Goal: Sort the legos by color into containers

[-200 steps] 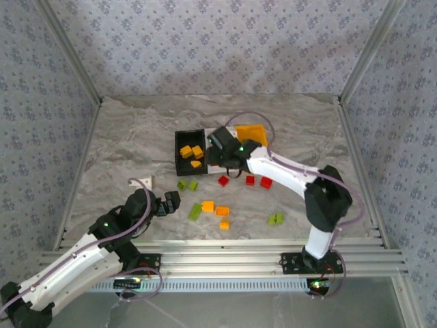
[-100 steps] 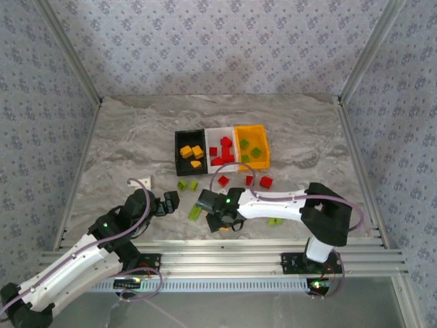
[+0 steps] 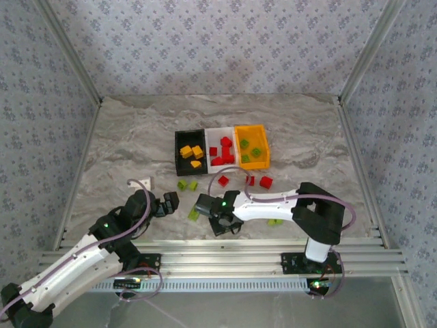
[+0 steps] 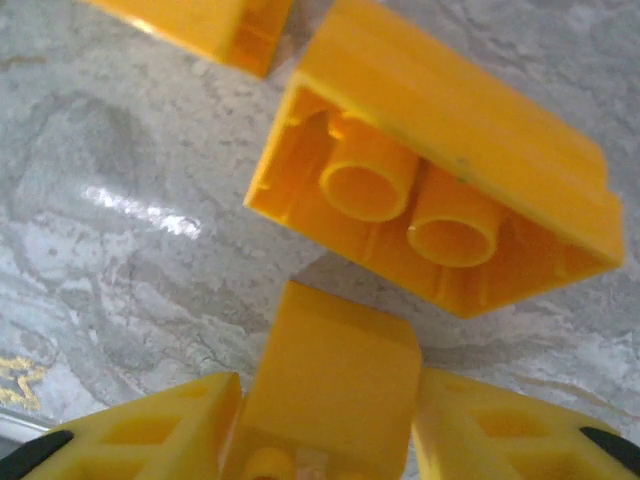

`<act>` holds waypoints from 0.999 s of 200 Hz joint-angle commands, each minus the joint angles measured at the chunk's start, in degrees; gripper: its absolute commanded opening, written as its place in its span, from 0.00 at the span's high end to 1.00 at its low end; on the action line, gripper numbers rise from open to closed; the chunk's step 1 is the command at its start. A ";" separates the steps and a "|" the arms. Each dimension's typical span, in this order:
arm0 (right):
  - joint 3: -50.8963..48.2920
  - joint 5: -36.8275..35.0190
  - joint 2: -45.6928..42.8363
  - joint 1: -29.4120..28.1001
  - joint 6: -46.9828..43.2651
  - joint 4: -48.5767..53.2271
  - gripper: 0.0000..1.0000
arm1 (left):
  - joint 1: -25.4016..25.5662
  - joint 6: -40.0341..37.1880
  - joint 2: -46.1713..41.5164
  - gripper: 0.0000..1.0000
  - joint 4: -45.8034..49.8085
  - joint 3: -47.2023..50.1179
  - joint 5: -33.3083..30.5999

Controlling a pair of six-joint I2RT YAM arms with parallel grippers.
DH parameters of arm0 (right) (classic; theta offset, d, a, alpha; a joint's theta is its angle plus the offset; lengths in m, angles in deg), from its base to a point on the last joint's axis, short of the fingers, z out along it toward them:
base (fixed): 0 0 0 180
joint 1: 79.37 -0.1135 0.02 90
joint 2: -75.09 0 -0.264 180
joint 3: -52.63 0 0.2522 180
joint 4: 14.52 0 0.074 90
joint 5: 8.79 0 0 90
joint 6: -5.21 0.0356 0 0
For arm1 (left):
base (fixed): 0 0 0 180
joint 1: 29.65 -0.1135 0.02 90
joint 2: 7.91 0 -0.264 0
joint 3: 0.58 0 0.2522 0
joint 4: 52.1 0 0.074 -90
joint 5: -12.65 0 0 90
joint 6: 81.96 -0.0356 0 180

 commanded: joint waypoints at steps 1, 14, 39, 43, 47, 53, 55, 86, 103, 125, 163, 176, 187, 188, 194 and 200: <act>-0.04 0.51 -1.52 -0.68 -0.36 1.62 0.63 | -0.53 -0.31 0.19 0.00 -0.06 0.00 -0.16; -0.13 0.64 -3.46 -0.67 -0.37 1.47 0.67 | -0.58 -0.29 0.49 0.00 -0.09 -0.22 -0.05; 2.41 0.89 -7.46 -0.36 -2.04 3.55 0.68 | -0.76 -0.43 1.15 0.00 -0.54 -0.68 0.16; 3.42 0.39 -7.93 -0.09 -2.53 4.15 0.68 | -0.87 -0.44 1.18 0.00 -0.58 -0.75 0.12; 4.56 -0.01 -8.25 0.24 -3.18 4.59 0.68 | -0.81 -0.40 1.28 0.00 -0.64 -0.75 0.12; 6.39 -0.60 -8.60 0.78 -4.37 5.03 0.68 | -0.87 -0.37 1.43 0.00 -0.77 -0.80 0.24; 6.93 -0.71 -8.65 1.09 -4.80 5.07 0.68 | -0.85 -0.38 1.47 0.00 -0.86 -0.77 0.25; 17.65 0.32 -5.91 7.17 -10.07 2.74 0.68 | -0.92 0.15 1.90 0.00 -1.93 -0.71 1.19; 23.48 1.01 -1.68 10.48 -11.62 0.88 0.67 | -0.97 0.17 2.21 0.00 -2.23 -0.71 1.94; 32.45 0.22 6.22 14.30 -12.84 -0.47 0.67 | -1.03 0.39 2.54 0.00 -2.12 -0.69 2.28; 47.98 -1.03 20.35 19.18 -12.85 -0.09 0.67 | -1.09 0.59 3.17 0.00 -2.73 -0.44 3.56; 52.95 -2.79 24.33 19.52 -13.56 0.70 0.66 | -1.10 0.63 3.35 0.00 -2.94 -0.36 3.80; 56.43 -3.53 27.38 19.84 -14.03 1.87 0.65 | -1.18 0.64 3.57 0.00 -2.95 -0.36 4.18; 56.72 -3.57 27.64 19.91 -14.10 1.95 0.65 | -1.17 0.62 3.59 0.00 -2.93 -0.36 4.16; 58.16 -3.54 28.92 20.17 -13.89 2.46 0.64 | -1.13 0.59 3.74 0.00 -3.03 -0.29 4.32; 58.97 -3.24 29.94 20.41 -13.42 2.54 0.63 | -1.18 0.51 3.87 0.00 -3.05 -0.34 4.57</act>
